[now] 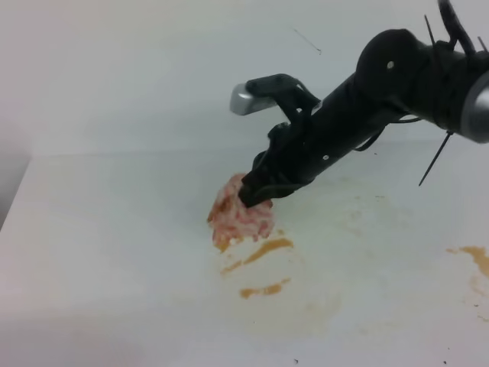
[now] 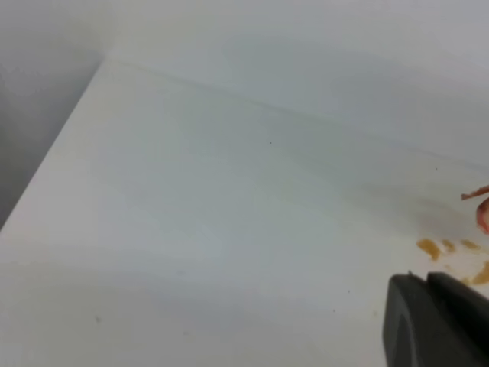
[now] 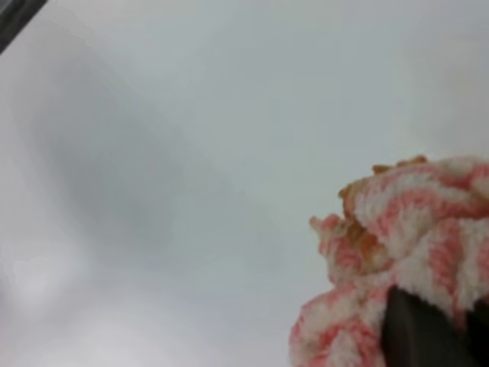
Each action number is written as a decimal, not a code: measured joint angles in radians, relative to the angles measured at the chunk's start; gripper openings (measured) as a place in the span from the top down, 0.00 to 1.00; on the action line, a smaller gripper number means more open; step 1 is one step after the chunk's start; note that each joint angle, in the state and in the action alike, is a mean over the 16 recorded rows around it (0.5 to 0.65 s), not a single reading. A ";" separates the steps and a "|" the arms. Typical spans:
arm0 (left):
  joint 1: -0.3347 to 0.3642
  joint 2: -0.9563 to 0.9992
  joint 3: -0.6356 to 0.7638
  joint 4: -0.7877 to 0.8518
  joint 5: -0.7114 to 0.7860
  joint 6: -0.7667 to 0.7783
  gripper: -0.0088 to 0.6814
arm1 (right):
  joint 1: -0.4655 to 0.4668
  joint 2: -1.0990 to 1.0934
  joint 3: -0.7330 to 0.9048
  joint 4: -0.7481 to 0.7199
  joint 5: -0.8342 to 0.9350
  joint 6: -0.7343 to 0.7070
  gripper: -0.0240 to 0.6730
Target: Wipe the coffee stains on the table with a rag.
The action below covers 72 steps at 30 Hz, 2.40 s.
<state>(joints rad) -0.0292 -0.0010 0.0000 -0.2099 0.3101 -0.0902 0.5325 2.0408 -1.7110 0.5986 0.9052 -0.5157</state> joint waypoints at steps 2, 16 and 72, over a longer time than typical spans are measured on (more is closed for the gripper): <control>0.000 0.000 0.000 0.000 0.000 0.000 0.99 | 0.026 -0.016 0.010 0.007 0.006 -0.016 0.94; 0.000 0.000 0.000 0.000 0.000 0.000 0.99 | 0.155 0.015 0.165 -0.022 -0.133 -0.021 0.94; 0.000 0.000 0.000 0.000 0.000 0.000 0.99 | 0.069 0.388 -0.333 -0.152 0.049 0.191 0.94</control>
<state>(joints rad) -0.0292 -0.0010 0.0000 -0.2099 0.3101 -0.0902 0.6014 2.4286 -2.0445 0.4462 0.9538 -0.3250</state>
